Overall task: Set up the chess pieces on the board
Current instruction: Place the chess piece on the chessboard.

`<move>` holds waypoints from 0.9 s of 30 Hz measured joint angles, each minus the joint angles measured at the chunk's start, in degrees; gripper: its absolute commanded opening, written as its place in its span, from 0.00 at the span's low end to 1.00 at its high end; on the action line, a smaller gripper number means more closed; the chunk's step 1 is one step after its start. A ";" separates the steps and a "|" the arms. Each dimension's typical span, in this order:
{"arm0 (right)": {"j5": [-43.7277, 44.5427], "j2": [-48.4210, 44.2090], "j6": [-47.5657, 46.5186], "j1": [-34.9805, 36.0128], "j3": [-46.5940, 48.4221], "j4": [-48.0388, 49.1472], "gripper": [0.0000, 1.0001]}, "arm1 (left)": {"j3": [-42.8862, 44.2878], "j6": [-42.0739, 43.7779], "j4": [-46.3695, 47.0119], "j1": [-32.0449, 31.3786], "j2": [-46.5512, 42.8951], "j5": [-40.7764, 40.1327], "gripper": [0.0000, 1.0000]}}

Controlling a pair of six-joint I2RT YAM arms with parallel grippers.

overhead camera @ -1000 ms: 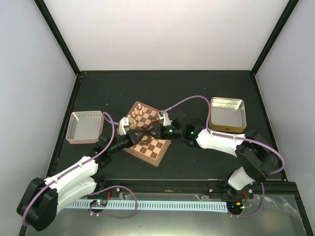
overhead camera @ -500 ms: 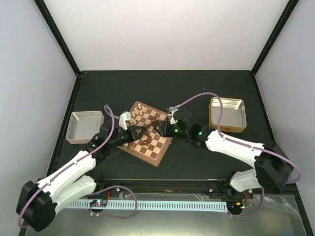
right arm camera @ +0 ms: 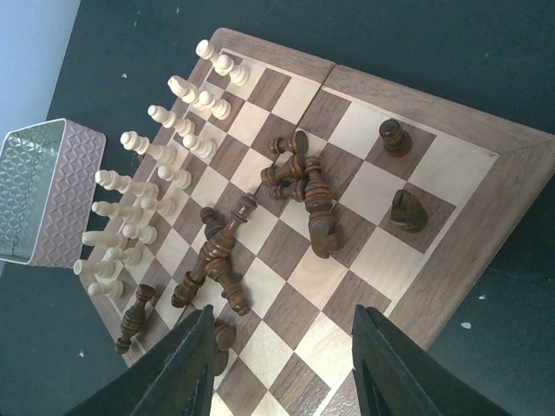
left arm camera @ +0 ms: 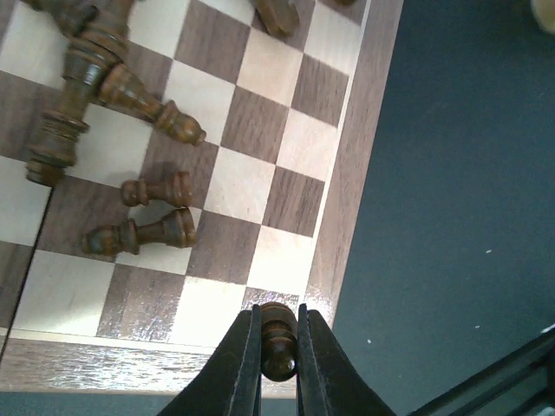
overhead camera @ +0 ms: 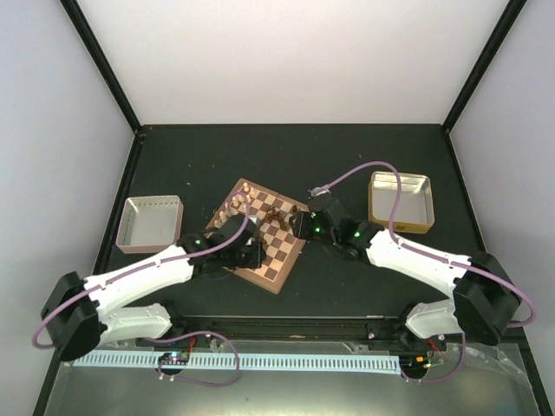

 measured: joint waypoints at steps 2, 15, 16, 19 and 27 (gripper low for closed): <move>0.20 0.02 -0.02 0.00 0.00 -0.07 0.45 | 2.43 -0.13 -2.34 -2.69 3.32 -1.90 0.04; 0.46 0.02 -0.07 -0.37 -0.13 -0.39 0.45 | 6.69 -1.36 -10.21 -8.11 15.93 -8.26 0.05; 0.46 0.02 -0.09 -0.39 -0.15 -0.39 0.45 | 6.86 -1.36 -10.29 -8.11 16.59 -8.26 0.05; 0.46 0.02 -0.13 -0.39 -0.22 -0.48 0.45 | 7.30 -1.33 -10.23 -8.11 17.31 -8.28 0.06; 0.39 0.02 -0.33 -0.59 -0.50 -0.63 0.45 | 7.65 -1.29 -9.60 -8.11 18.10 -8.74 0.07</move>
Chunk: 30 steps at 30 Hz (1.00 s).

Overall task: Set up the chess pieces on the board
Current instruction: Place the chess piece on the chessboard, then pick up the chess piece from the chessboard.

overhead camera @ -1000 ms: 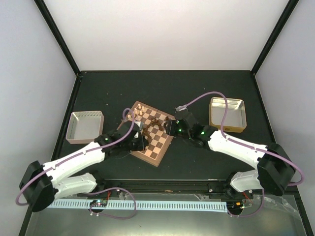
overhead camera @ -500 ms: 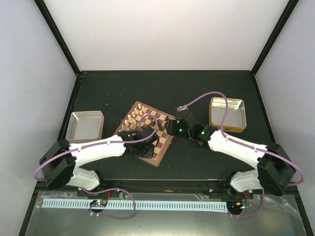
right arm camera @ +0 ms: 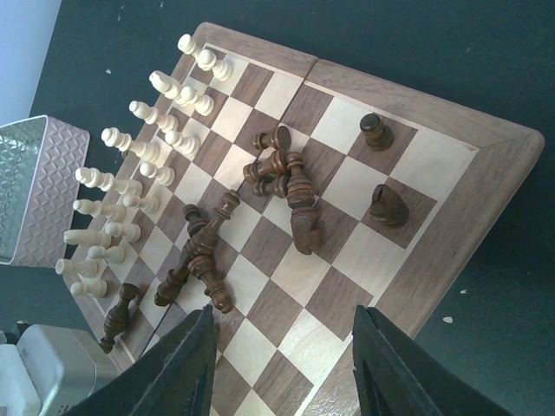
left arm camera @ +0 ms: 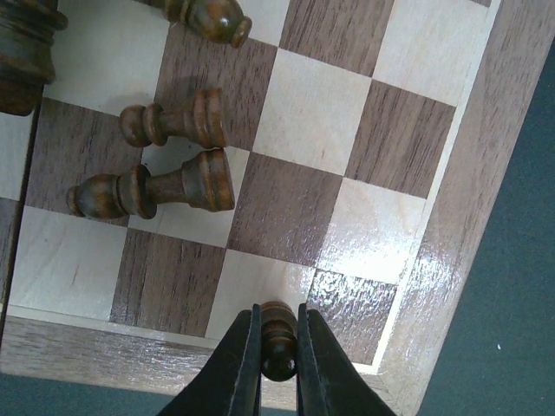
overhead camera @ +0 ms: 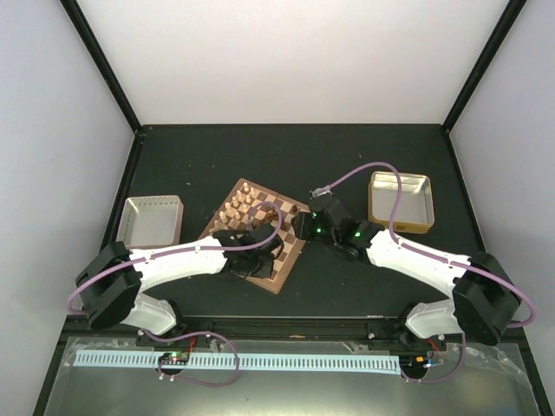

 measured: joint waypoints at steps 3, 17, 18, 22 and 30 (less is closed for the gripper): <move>0.00 0.00 -0.15 0.00 -0.02 -0.15 0.45 | 0.22 0.00 0.15 0.00 0.31 -0.37 0.09; -0.48 -0.07 -0.22 0.00 -0.13 -0.17 0.45 | 0.55 0.68 -0.20 0.02 -1.33 -2.08 0.45; -0.57 -0.09 -0.28 0.00 -0.13 -0.15 0.45 | 0.57 0.70 -0.22 0.07 -2.10 -2.29 0.46; -1.55 -0.09 -1.14 0.00 -0.13 -0.15 0.45 | 0.61 0.79 -0.17 1.38 -5.99 -3.58 0.50; -8.13 5.18 -7.32 0.00 5.01 -2.10 0.45 | -3.61 0.37 3.69 8.33 -21.33 -6.86 0.62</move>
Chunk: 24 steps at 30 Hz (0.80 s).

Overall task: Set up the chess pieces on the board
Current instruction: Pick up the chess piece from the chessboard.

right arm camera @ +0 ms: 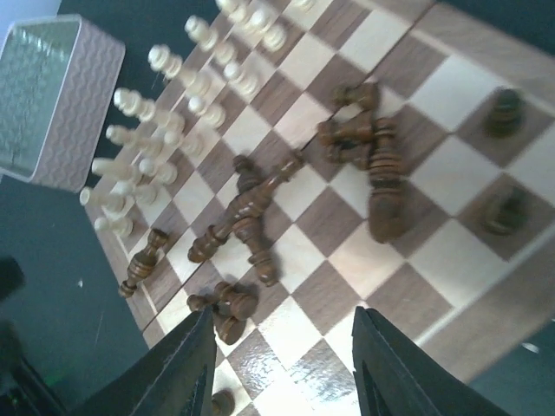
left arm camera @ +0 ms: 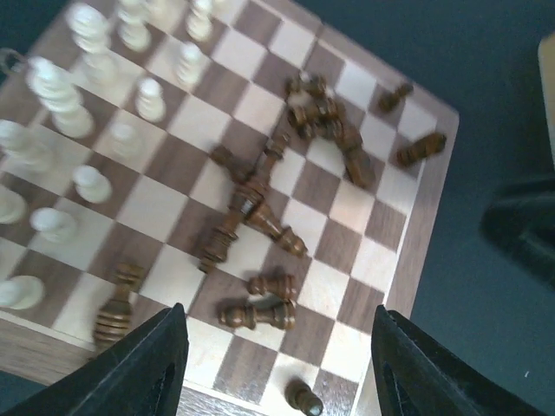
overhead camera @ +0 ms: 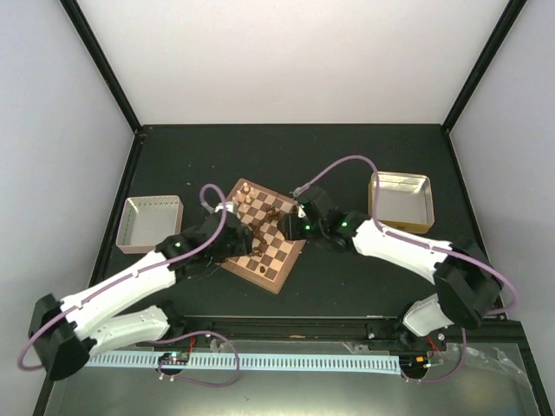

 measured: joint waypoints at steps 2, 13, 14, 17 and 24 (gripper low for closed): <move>-3.08 3.41 -1.73 0.02 2.34 -0.42 0.46 | -2.38 0.07 1.36 1.95 -4.55 -0.72 0.65; -3.41 16.68 -6.49 0.74 12.98 -10.36 0.42 | -7.69 1.51 4.42 11.15 -18.97 -1.88 0.67; -2.40 17.16 -6.80 0.76 14.03 -11.17 0.41 | -7.96 1.57 4.48 11.45 -19.06 -1.77 0.67; 0.72 18.75 -7.63 0.76 16.57 -12.94 0.39 | -8.85 1.70 4.83 12.22 -19.19 -1.05 0.67; 6.49 23.04 -9.60 0.87 19.93 -16.33 0.36 | -9.60 1.88 5.55 13.62 -18.88 1.09 0.67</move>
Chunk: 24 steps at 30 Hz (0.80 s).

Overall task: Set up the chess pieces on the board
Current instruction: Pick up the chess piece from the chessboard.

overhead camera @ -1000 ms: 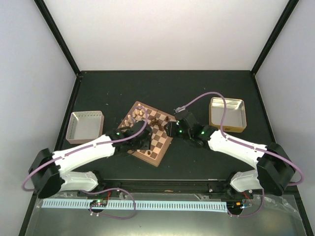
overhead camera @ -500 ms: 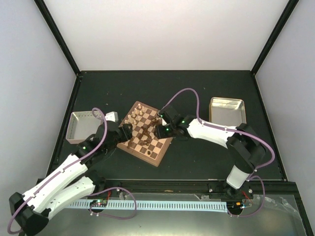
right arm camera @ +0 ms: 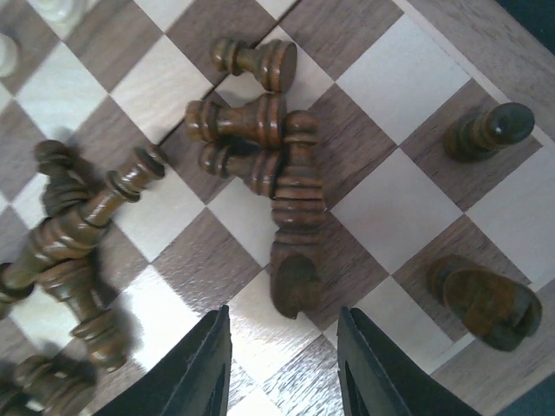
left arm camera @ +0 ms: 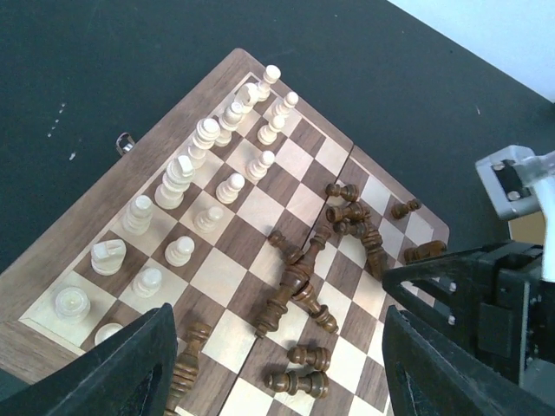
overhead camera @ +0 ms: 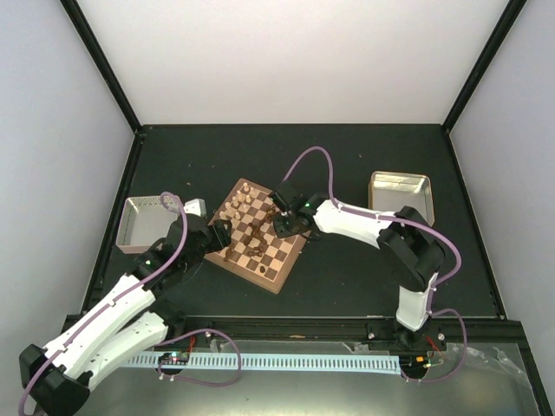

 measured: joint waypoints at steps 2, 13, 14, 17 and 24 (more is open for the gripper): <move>0.87 1.29 -0.57 0.07 0.44 -0.35 0.36 | -0.20 0.00 0.22 0.28 0.04 0.61 0.67; 2.51 5.84 -3.17 0.09 3.82 -1.01 0.33 | -0.48 -0.04 1.22 0.72 0.09 3.04 0.67; 2.69 6.14 -3.30 0.11 4.15 -0.98 0.31 | -0.48 -0.04 1.33 0.76 0.09 3.23 0.67; 3.06 6.93 -3.45 0.11 4.74 -0.94 0.23 | -0.48 -0.04 1.44 0.96 0.09 3.58 0.67; 3.48 6.60 -3.80 0.11 4.07 0.11 0.17 | -0.48 -0.33 1.49 1.03 0.02 4.39 0.67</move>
